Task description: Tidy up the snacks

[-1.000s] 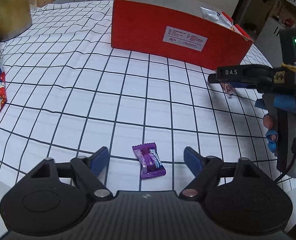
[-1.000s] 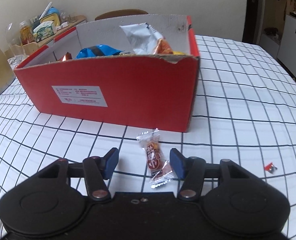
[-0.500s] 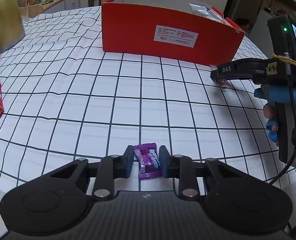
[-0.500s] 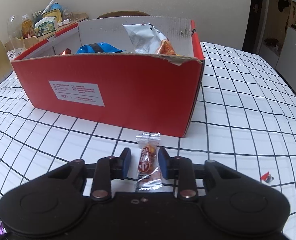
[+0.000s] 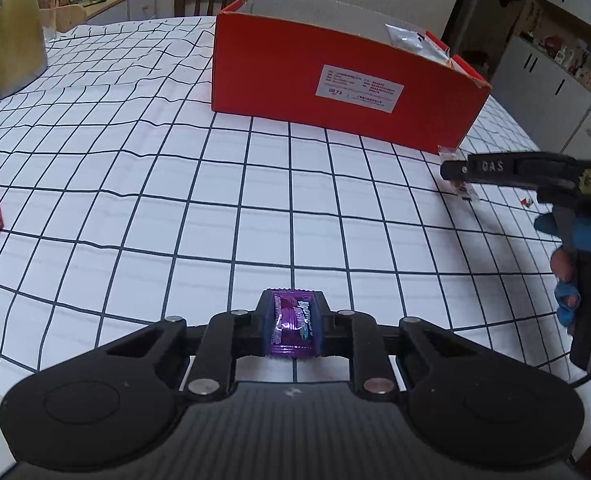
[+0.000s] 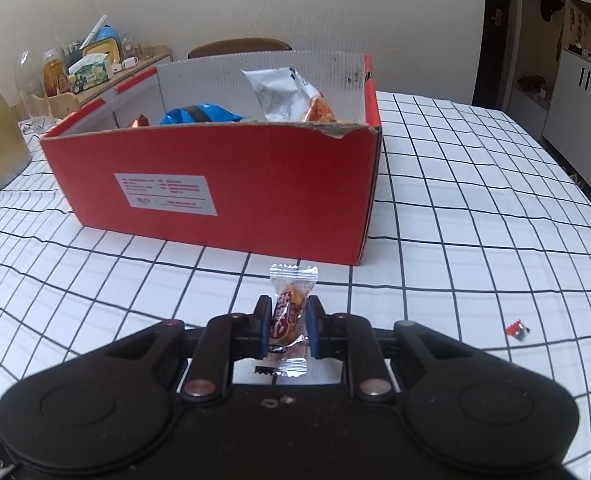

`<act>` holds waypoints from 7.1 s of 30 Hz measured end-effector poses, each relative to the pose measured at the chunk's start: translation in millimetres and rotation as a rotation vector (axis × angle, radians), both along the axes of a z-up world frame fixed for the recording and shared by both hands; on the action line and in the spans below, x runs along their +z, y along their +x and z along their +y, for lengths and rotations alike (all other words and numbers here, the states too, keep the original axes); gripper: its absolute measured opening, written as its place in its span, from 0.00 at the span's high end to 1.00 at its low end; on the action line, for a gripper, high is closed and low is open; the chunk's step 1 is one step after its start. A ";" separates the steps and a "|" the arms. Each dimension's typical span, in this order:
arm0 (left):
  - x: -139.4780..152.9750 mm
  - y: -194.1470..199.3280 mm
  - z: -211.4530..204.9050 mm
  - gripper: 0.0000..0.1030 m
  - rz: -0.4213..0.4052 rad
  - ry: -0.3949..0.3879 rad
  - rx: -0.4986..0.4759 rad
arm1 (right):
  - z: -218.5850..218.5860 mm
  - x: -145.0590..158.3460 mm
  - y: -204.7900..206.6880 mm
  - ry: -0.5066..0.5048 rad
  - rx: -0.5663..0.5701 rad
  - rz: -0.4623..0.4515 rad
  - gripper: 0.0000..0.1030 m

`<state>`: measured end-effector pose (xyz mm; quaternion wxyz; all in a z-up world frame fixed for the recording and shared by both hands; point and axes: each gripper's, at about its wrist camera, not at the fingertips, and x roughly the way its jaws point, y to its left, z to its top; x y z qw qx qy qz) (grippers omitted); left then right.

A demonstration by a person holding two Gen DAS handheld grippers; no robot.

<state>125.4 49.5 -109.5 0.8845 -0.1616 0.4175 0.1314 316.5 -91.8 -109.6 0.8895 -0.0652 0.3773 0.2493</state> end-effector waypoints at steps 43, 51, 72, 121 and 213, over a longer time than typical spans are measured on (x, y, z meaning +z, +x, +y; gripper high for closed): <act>132.4 72.5 13.7 0.82 -0.271 0.144 -0.084 | -9.7 126.0 -72.9 0.133 0.008 -0.257 0.84; 148.6 105.6 22.7 0.82 -0.275 0.160 -0.099 | 7.8 132.3 -53.5 0.119 -0.003 -0.287 0.84; 147.8 179.7 59.2 0.82 -0.226 0.233 -0.083 | 42.7 121.6 6.2 0.124 -0.027 -0.235 0.84; 71.7 255.1 88.9 0.81 -0.014 0.226 -0.082 | 86.8 66.3 51.4 0.039 -0.003 -0.054 0.75; 174.7 40.1 30.3 0.00 -0.417 0.244 -0.086 | -12.9 180.5 -93.5 0.298 0.015 -0.376 0.00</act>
